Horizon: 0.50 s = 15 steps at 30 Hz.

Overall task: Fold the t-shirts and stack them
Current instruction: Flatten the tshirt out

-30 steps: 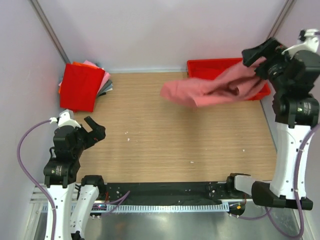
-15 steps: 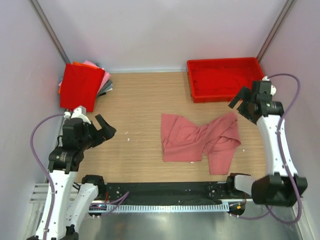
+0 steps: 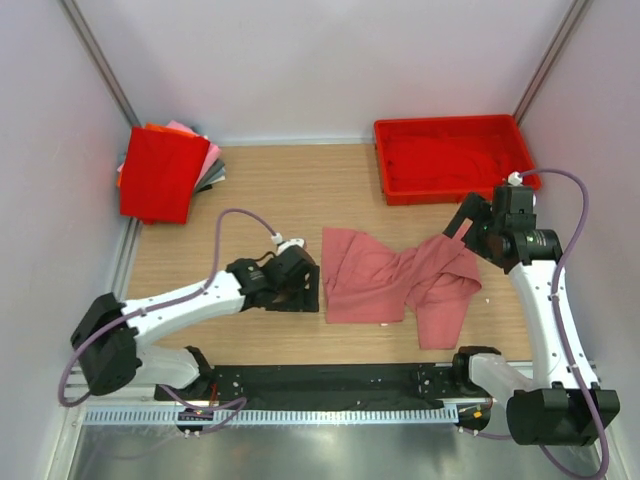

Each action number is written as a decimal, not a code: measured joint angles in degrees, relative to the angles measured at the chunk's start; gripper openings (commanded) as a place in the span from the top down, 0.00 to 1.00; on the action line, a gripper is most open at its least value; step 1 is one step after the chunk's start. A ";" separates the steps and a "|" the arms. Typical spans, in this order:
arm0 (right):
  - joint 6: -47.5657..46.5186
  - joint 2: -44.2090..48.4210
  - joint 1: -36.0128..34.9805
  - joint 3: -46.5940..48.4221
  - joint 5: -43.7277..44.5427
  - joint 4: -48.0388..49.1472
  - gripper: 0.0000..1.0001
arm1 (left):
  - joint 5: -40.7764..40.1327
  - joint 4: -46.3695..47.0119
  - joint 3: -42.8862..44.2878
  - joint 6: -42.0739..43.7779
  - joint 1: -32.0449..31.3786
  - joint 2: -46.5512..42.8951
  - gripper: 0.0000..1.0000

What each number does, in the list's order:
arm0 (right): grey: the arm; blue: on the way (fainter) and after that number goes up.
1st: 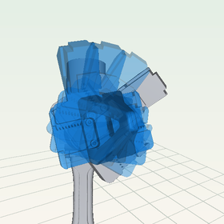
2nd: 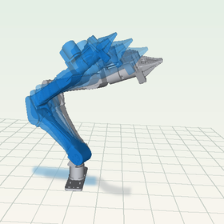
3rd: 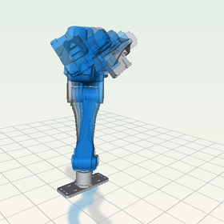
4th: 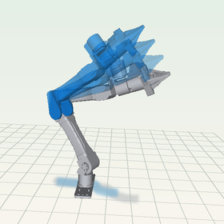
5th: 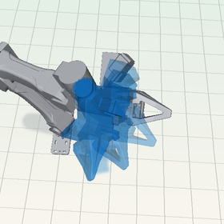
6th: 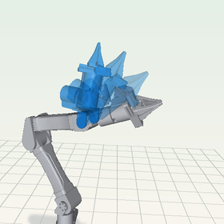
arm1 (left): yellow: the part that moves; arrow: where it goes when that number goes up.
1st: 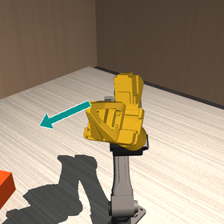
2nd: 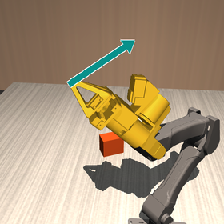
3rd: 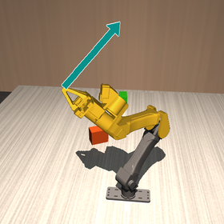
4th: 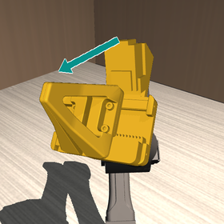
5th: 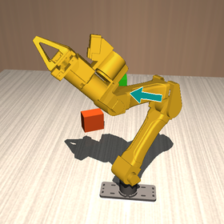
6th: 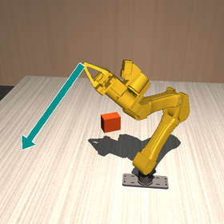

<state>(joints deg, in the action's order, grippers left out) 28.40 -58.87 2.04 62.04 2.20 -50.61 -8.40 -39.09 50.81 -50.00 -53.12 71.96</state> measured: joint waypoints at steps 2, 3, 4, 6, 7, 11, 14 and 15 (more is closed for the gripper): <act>-0.57 0.72 0.00 -0.17 0.00 -0.83 0.00 | -0.02 3.19 -0.09 -1.33 -1.81 4.28 0.25; -0.83 1.14 0.00 -0.17 0.00 -1.01 0.00 | 0.04 5.01 -0.11 -2.01 -2.43 6.27 0.25; -1.18 1.66 0.00 -0.17 -0.04 -1.20 0.00 | 0.04 6.51 -0.11 -2.38 -2.82 7.96 0.25; -1.73 2.58 0.00 -0.17 -0.22 -1.73 0.00 | 0.50 9.44 -0.11 -2.84 -3.41 11.02 0.26; -2.01 2.95 0.00 -0.17 -0.22 -1.88 0.00 | 0.76 10.84 -0.11 -3.17 -3.67 12.55 0.26; -3.04 3.39 0.00 -0.22 -0.22 -2.23 0.00 | 1.42 15.08 -0.11 -4.04 -5.11 17.57 0.33; -3.48 3.39 0.00 -0.35 -0.22 -2.40 0.00 | 1.92 17.31 0.28 -4.72 -6.32 20.26 0.42; -3.69 3.39 0.00 -0.35 -0.24 -2.54 0.00 | 2.12 18.56 0.35 -4.94 -6.54 20.46 0.44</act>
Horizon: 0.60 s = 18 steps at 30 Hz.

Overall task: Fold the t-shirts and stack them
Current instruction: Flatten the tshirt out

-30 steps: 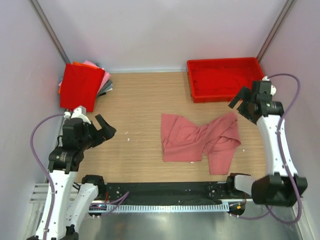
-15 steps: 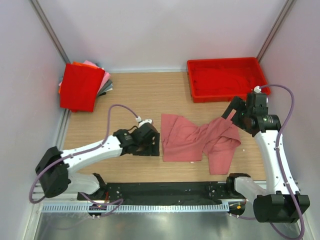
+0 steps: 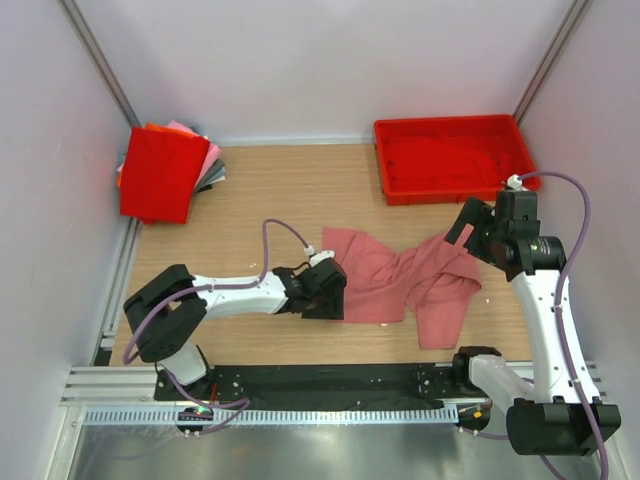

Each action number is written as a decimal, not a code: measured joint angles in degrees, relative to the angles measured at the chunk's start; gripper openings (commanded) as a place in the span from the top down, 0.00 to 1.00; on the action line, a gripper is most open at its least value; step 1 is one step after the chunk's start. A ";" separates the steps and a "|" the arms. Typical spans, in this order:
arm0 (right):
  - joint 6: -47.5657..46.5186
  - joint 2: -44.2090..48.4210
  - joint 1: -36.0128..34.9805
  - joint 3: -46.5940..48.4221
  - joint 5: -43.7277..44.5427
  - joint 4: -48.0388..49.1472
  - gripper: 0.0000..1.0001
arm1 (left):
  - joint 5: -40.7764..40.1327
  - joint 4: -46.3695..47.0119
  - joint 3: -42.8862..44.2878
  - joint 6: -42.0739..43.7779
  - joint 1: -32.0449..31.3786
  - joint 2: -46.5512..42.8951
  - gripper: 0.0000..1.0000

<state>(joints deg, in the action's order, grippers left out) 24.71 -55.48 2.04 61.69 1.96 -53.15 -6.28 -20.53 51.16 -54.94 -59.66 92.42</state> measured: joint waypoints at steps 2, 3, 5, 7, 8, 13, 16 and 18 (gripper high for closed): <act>-0.39 -0.02 0.00 -0.04 0.02 -0.11 0.00 | 0.44 2.01 0.15 -0.59 -0.55 1.22 0.57; -0.52 -0.02 0.00 -0.07 0.02 -0.11 0.00 | 0.57 2.78 0.28 -0.85 -0.85 1.66 0.63; -0.66 -0.02 0.00 -0.22 0.02 -0.13 0.00 | 0.83 3.98 0.42 -1.55 -1.51 2.51 0.91; -0.66 -0.02 0.00 -0.44 0.02 -0.17 0.00 | 1.42 4.66 0.48 -2.29 -2.19 3.30 1.00; -0.66 -0.02 0.00 -0.48 0.02 -0.22 0.00 | 1.68 4.98 0.50 -2.73 -2.47 3.48 1.00; -0.66 -0.02 0.00 -0.63 -0.48 -0.72 0.00 | 0.55 1.95 0.48 -3.67 -2.84 1.53 1.00; -0.63 -0.07 -0.46 -1.42 -3.13 -0.70 0.00 | -1.16 -3.43 0.92 -2.82 -1.11 -3.93 1.00; -0.37 -0.50 -2.86 -1.73 -3.78 -1.09 0.00 | -0.98 -6.51 1.60 -1.42 3.52 -8.83 1.00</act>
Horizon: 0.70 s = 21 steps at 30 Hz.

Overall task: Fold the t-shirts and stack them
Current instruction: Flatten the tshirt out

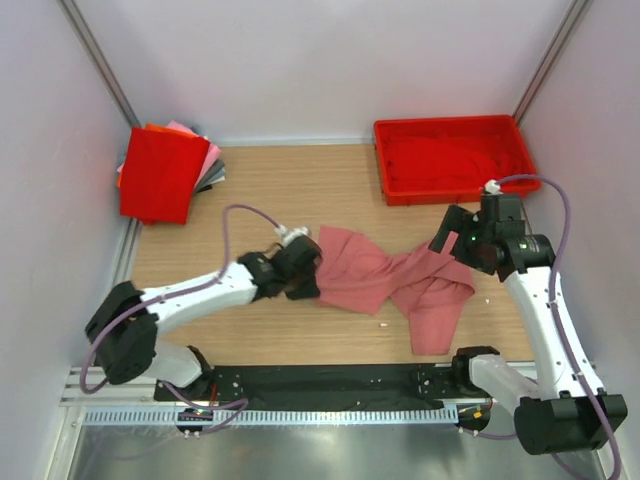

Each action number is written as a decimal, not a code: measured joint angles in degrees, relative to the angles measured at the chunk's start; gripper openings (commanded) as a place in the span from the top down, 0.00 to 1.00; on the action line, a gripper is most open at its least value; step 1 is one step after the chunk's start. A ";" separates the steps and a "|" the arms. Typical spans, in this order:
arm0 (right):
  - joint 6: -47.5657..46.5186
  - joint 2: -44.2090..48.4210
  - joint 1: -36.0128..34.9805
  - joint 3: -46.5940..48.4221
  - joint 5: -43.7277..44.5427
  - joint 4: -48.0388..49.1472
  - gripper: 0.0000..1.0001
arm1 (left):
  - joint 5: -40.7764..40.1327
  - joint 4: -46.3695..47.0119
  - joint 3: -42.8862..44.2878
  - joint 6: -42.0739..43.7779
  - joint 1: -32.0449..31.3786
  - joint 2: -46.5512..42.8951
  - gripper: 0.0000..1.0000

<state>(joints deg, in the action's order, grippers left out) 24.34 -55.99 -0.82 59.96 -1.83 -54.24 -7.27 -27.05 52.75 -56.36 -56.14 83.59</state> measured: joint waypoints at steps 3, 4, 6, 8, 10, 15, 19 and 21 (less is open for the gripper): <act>1.62 -1.49 -8.98 -0.02 0.42 -0.09 0.00 | 0.66 -2.29 0.15 2.34 13.31 -6.45 1.00; 2.78 -2.01 -12.92 -0.04 1.66 -0.26 0.02 | 1.33 -3.08 0.17 3.39 18.88 -8.07 1.00; 5.07 -3.06 -20.33 -0.22 3.02 -0.28 0.07 | 1.51 -4.81 0.33 5.38 27.12 -9.62 1.00; 7.74 -3.74 -27.41 -0.98 4.96 -0.26 0.09 | 2.47 -7.43 0.42 7.48 33.22 -9.99 1.00; 11.52 -4.48 -35.19 -3.26 7.34 0.22 0.11 | 3.93 -9.92 0.42 9.14 36.28 -9.86 1.00; 21.53 -9.38 -52.89 -9.55 11.93 0.57 0.12 | 7.72 -12.87 0.39 11.91 39.78 -9.86 1.00; 27.21 -14.21 -60.28 -10.84 15.65 0.52 0.12 | 9.51 -13.97 0.39 13.31 40.79 -10.16 1.00; 28.89 -15.23 -60.89 -10.54 18.93 0.50 0.14 | 10.08 -14.62 0.39 13.79 41.35 -10.88 1.00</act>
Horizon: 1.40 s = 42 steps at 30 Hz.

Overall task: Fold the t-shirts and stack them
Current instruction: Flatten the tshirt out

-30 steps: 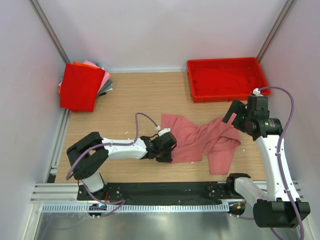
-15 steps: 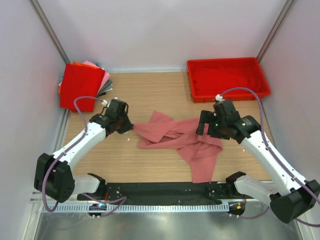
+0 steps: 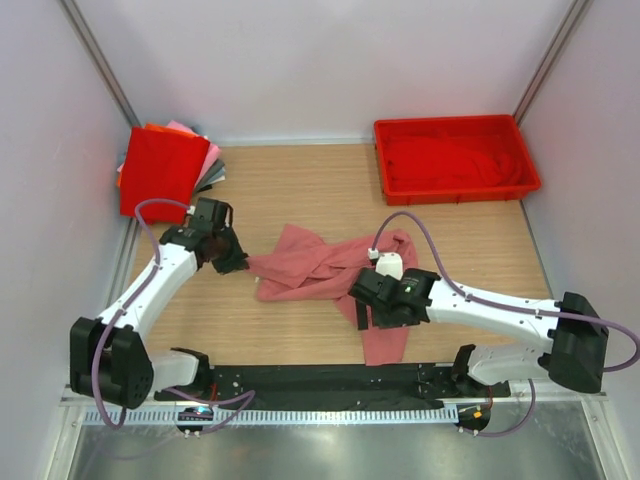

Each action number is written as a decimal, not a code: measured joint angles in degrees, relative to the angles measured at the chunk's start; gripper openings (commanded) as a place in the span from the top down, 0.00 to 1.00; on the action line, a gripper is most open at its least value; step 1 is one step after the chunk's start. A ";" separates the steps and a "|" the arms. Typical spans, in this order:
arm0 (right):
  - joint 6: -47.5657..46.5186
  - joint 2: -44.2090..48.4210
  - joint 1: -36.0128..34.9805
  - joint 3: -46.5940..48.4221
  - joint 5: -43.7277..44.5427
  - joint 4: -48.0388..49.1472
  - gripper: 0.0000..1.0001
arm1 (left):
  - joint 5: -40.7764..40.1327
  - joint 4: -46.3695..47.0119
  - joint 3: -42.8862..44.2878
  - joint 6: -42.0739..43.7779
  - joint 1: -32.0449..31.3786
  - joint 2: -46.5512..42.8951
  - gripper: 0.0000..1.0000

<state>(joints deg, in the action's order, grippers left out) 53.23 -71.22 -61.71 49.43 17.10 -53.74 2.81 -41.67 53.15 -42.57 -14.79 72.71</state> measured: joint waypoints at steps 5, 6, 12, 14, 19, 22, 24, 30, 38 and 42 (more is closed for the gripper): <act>-1.25 -3.06 3.32 6.21 7.63 -0.44 0.19 | 0.26 -2.34 0.50 1.84 0.94 -3.76 1.00; -1.88 -3.87 4.48 7.37 8.44 -0.09 0.20 | 0.26 -2.80 0.85 2.40 0.94 -4.28 1.00; -8.22 -11.87 12.79 9.86 10.38 4.15 0.23 | 0.92 -3.26 1.29 4.46 1.01 -5.29 1.00; -10.21 -15.23 14.14 10.29 10.75 4.96 0.24 | 1.05 -3.30 1.29 5.05 1.01 -5.29 1.00; -14.14 -21.68 15.82 11.61 11.10 7.65 0.32 | 1.44 -3.34 1.29 6.03 1.05 -5.29 1.00; -15.93 -24.22 16.94 12.20 11.54 9.11 0.47 | 1.55 -3.37 1.29 6.69 1.07 -5.29 1.00; -16.90 -25.05 17.75 12.20 11.63 9.77 0.56 | 1.55 -3.39 1.27 7.06 1.11 -5.29 1.00; -18.73 -25.20 19.80 12.17 11.61 11.15 0.93 | 1.81 -3.43 1.27 7.34 1.70 -5.40 1.00; -19.93 -20.90 21.18 11.58 11.63 10.82 0.99 | 2.43 -4.79 1.29 8.55 3.76 -5.88 1.00; -20.15 -8.59 28.35 10.08 12.50 9.18 0.99 | 2.32 -7.78 2.12 10.01 7.10 -8.39 1.00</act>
<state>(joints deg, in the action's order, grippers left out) 33.08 -79.81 -33.36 59.51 29.61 -44.56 5.13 -49.45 55.27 -32.56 -7.68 64.31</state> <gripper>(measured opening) 0.039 0.009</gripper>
